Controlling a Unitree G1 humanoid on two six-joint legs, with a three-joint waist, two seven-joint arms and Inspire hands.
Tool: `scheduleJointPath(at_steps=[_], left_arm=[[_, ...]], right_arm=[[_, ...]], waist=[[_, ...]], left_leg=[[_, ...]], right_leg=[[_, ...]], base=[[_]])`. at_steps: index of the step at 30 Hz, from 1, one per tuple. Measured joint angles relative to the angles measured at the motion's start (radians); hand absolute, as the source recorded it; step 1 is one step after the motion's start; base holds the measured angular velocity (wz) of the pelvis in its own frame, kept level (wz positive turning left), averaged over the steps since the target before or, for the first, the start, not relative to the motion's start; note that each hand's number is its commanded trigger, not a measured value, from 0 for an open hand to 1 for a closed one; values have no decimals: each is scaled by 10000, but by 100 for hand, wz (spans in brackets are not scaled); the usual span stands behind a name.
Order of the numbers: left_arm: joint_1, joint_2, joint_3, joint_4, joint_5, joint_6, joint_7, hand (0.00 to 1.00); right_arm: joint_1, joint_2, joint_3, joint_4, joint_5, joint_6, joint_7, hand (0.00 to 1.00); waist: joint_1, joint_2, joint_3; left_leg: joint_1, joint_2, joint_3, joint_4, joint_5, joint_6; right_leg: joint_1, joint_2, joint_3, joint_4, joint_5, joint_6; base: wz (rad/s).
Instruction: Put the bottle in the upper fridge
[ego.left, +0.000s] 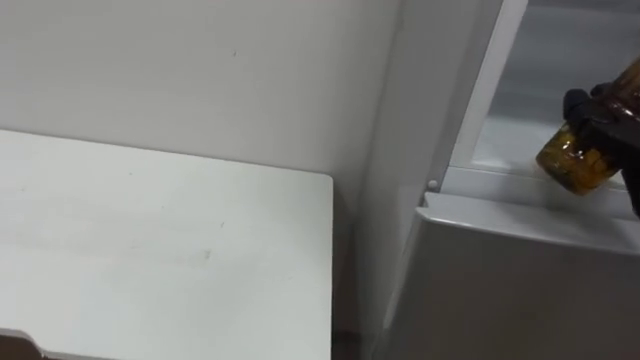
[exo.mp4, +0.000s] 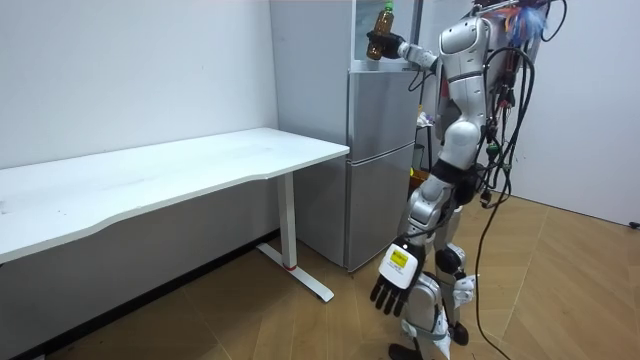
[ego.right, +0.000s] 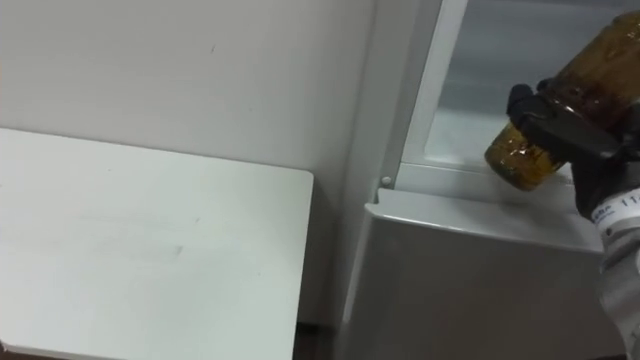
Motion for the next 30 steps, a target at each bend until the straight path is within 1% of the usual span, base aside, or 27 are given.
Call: scheduleJointPath(at_steps=[2,5,7,9,10,11,14,17,19,24,27,30], left_arm=[[-6,42,-2,-9,0,0,-2,0],[-24,87,-8,-34,3,-18,1,0],[-21,80,-12,-19,1,-24,3,0],[-12,86,-32,-18,-9,-38,28,0],[-12,88,-33,-18,-9,-42,38,0],[-9,98,-33,-18,-9,-41,41,0],[-5,101,-52,-18,-8,-25,50,0],[6,105,-70,-40,0,6,33,0],[10,111,-70,-43,2,87,9,0],[13,154,-248,-67,-5,200,-122,0],[14,196,-303,-56,-5,269,-263,0],[20,200,-302,-40,-4,447,-284,0]], right_arm=[[-332,-18,215,316,-4,1,-28,100],[-585,-42,319,386,52,0,-92,100],[-836,-61,389,679,312,-4,-103,100],[-1257,-254,840,1251,451,-10,-330,100],[-1322,-320,954,1359,451,-10,-371,100],[-1420,-380,1059,1515,456,-13,-436,100],[-1615,-397,1121,1872,729,-15,-549,100],[-1850,-445,1207,2453,853,-42,-697,100],[-2045,-483,1272,2799,841,-42,-750,100],[-2890,-1027,2035,4170,704,-43,-748,100],[-2932,-1234,2149,4331,690,-43,-745,100],[-2942,-1243,2149,4334,505,-43,-608,100]], waist=[[-16,4,0],[-7,4,-1],[37,2,0],[83,-15,7],[104,-22,11],[151,-40,22],[289,-106,46],[320,-178,46],[362,-209,47],[455,-207,50],[476,-206,49],[464,-203,49]], left_leg=[[-35,-1,-16,17,0,0],[-54,-11,-123,32,1,-1],[-28,-10,-131,37,1,-1],[-12,-11,-145,37,3,-1],[-8,-10,-147,37,3,-2],[7,-10,-148,37,3,-2],[13,-12,-217,36,4,-4],[15,-25,-269,49,4,-4],[4,-23,-271,55,4,-4],[-40,-18,-288,110,2,-6],[-77,-23,-305,137,1,-7],[-91,-24,-337,136,2,-7]], right_leg=[[-14,-1,-35,-5,0,0],[18,-4,-184,-4,-1,1],[37,-6,-199,-3,-1,1],[58,-5,-201,-4,-1,1],[60,-5,-200,-7,-1,1],[76,-5,-200,-12,-1,1],[99,-4,-211,-15,-1,1],[119,-7,-214,-14,-1,2],[110,-6,-215,-14,-1,1],[108,-2,-258,-7,-1,1],[116,-3,-340,-9,-1,1],[119,-3,-393,-10,-1,1]], base=[[5],[9],[3],[0],[0],[0],[1],[3],[0],[1],[7],[1]])
